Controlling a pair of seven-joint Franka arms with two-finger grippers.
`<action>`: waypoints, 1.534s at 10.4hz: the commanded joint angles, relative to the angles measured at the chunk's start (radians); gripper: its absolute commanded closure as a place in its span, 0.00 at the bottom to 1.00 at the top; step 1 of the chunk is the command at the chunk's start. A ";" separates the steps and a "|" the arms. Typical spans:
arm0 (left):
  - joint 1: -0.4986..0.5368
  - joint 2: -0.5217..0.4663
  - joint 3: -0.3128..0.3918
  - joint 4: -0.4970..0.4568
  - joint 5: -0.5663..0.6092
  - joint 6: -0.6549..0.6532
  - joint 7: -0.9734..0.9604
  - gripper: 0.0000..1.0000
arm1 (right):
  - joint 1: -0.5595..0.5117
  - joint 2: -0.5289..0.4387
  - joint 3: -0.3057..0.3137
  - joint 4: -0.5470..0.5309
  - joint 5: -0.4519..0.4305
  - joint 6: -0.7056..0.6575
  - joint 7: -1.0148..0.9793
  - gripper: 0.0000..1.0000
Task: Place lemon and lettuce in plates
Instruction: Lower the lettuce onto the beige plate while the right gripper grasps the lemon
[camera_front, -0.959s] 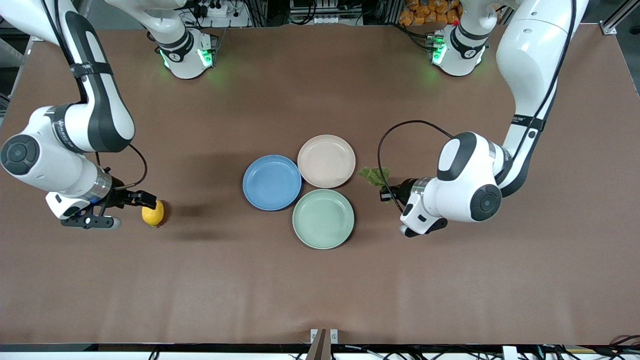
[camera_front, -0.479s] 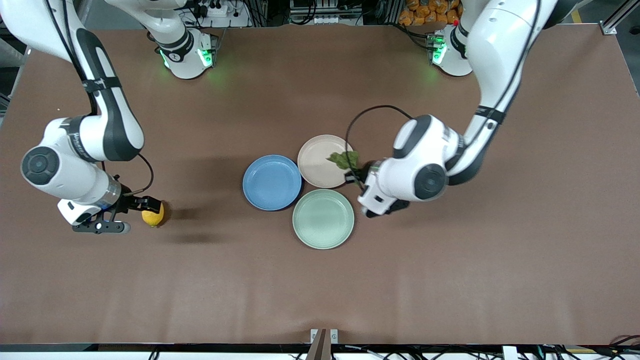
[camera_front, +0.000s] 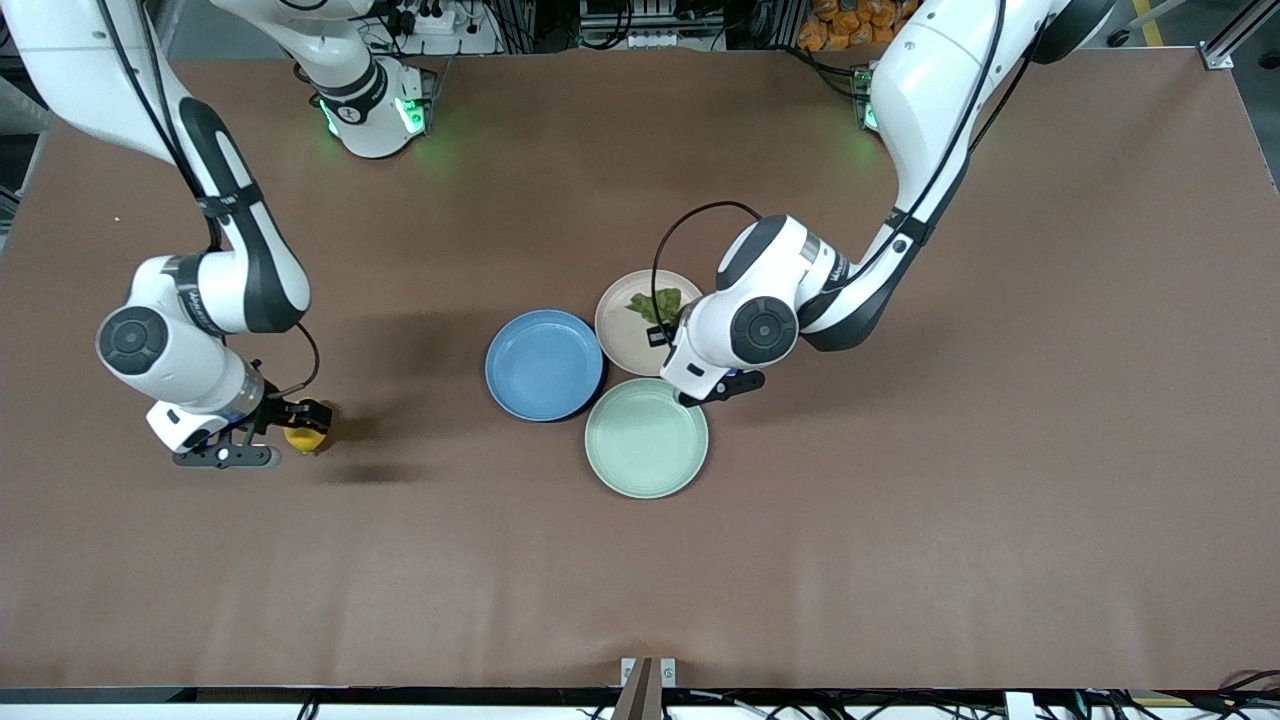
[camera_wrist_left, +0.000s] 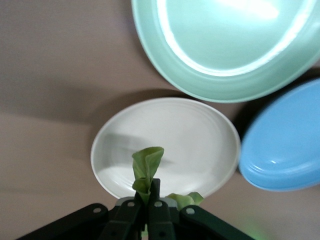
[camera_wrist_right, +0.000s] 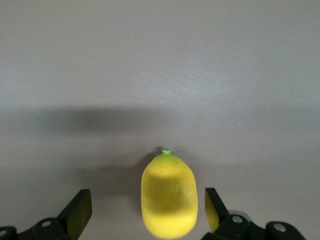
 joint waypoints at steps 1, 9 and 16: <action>-0.019 0.006 0.008 -0.012 0.037 0.014 -0.071 1.00 | -0.027 0.024 0.003 -0.029 -0.067 0.070 -0.001 0.00; -0.108 0.055 0.008 -0.018 0.116 0.074 -0.239 1.00 | -0.034 0.067 -0.016 -0.043 -0.098 0.097 0.019 0.58; -0.082 0.047 0.008 -0.029 0.123 0.103 -0.267 0.00 | 0.048 -0.003 0.014 0.113 -0.081 -0.230 0.157 1.00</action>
